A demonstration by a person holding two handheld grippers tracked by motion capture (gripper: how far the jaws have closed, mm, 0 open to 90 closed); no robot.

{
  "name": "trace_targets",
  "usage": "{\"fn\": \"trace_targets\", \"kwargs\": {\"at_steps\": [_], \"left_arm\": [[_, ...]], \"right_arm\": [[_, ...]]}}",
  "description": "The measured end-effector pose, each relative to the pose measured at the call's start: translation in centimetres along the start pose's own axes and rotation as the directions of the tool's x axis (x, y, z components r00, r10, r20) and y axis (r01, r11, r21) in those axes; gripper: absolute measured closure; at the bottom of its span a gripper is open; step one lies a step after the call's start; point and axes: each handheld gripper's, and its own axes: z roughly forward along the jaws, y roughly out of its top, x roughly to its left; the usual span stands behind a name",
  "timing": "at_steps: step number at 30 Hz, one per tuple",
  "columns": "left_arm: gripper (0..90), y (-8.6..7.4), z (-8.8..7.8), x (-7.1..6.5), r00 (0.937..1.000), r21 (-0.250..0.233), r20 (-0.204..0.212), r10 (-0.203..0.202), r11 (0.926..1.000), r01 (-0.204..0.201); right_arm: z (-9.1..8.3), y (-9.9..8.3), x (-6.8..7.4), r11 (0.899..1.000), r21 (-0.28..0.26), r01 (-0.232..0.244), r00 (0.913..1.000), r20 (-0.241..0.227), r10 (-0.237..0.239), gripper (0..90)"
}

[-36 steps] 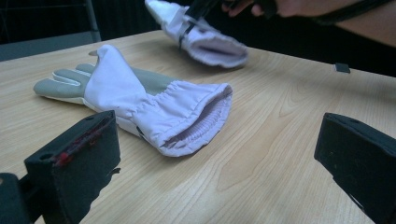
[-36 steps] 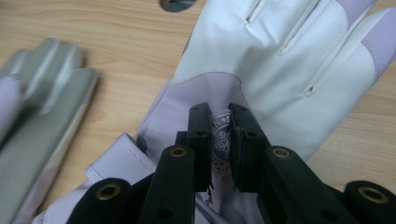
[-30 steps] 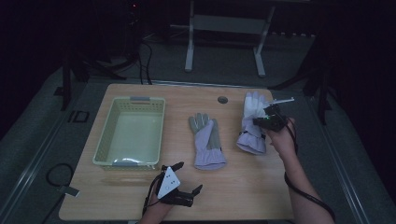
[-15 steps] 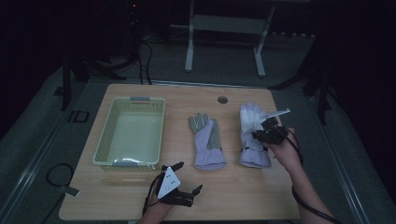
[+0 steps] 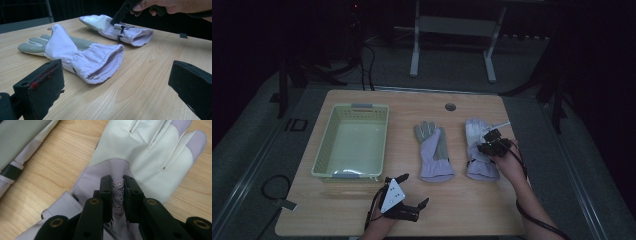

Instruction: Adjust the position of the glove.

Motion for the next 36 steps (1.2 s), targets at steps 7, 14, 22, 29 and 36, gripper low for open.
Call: {"fn": "trace_targets", "kwargs": {"at_steps": [7, 14, 22, 29, 36], "left_arm": [[0.1, 0.0, 0.0, -0.1, 1.0, -0.004, -0.002, 0.002, 1.0, -0.002], [0.1, 0.0, 0.0, -0.1, 1.0, -0.004, -0.003, 0.003, 1.0, -0.003], [0.1, 0.0, 0.0, -0.1, 1.0, -0.004, -0.003, 0.003, 1.0, -0.003], [0.1, 0.0, 0.0, -0.1, 1.0, -0.003, -0.001, 0.002, 1.0, -0.002], [0.1, 0.0, 0.0, 0.0, 1.0, 0.0, -0.001, 0.001, 1.0, -0.001]], "right_arm": [[0.4, 0.0, -0.9, 1.0, 0.007, -0.01, 0.9999, -0.006, 0.01, 76.9], [0.5, -0.6, -1.7, 1.0, 0.011, -0.027, 0.9995, -0.016, 0.027, 75.0], [0.5, -0.8, -1.8, 0.999, -0.001, -0.033, 0.999, -0.032, 0.033, 65.3], [-1.0, -1.0, -1.9, 0.998, -0.043, -0.034, 0.9985, -0.044, 0.032, 48.6], [-1.0, -1.7, -2.4, 0.996, -0.054, -0.076, 0.9962, -0.048, 0.073, 40.1]]}}
